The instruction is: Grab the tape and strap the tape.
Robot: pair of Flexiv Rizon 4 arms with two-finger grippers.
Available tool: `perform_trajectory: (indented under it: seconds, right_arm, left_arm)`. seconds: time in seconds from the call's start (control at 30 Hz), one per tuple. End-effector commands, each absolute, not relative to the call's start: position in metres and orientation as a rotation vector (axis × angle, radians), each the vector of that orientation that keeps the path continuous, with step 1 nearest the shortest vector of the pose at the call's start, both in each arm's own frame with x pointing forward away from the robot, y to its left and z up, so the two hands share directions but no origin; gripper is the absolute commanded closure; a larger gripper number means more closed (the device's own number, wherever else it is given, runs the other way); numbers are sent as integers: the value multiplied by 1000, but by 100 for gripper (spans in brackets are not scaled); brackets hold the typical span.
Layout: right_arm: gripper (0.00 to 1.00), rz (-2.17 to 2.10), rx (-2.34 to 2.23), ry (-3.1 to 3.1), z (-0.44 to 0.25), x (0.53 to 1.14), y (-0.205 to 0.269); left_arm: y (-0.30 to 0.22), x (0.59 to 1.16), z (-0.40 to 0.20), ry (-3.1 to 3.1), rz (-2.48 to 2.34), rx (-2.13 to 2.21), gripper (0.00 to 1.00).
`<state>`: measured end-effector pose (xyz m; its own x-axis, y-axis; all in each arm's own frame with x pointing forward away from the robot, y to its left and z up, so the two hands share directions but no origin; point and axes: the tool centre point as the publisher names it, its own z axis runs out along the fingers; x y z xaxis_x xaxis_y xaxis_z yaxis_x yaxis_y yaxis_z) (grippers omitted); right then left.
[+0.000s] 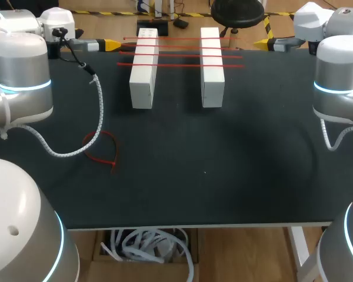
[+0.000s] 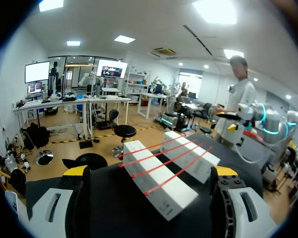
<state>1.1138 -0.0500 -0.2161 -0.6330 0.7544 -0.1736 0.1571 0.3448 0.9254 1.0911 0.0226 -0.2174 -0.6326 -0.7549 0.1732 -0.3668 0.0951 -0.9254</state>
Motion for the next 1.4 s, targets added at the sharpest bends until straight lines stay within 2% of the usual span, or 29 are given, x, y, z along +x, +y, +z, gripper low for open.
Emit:
perform_trajectory:
  seconds: [0.03,0.63,1.0,1.2,1.23,1.27,1.3,1.37,1.4]
  right_arm:
    - [0,1291,793,2013,-216,1114,-50]
    - [0,1291,793,2013,-216,1114,-50]
    - [0,1291,793,2013,-216,1114,-50]
    - [0,1291,793,2013,-216,1114,-50]
    - [0,1291,793,2013,-216,1114,-50]
    - [0,1291,793,2013,-216,1114,-50]
    - [0,1291,793,2013,-216,1114,-50]
    - [0,1291,793,2013,-216,1114,-50]
    - [0,1291,793,2013,-216,1114,-50]
  left_arm:
    - [23,1091,-217,2033,-1550,-1105,0]
    - [23,1091,-220,2043,-1591,-1080,0]
    - [14,1083,-251,2279,-1728,-686,0]
    - [11,1088,-258,2288,-1732,-656,0]
    - [11,1089,-258,2291,-1740,-634,12]
    - [10,1089,-259,2290,-1738,-634,69]
    - [10,1089,-259,2286,-1750,-627,89]
    - [9,1090,-259,2289,-1770,-596,67]
    - [8,1090,-259,2289,-1770,-592,61]
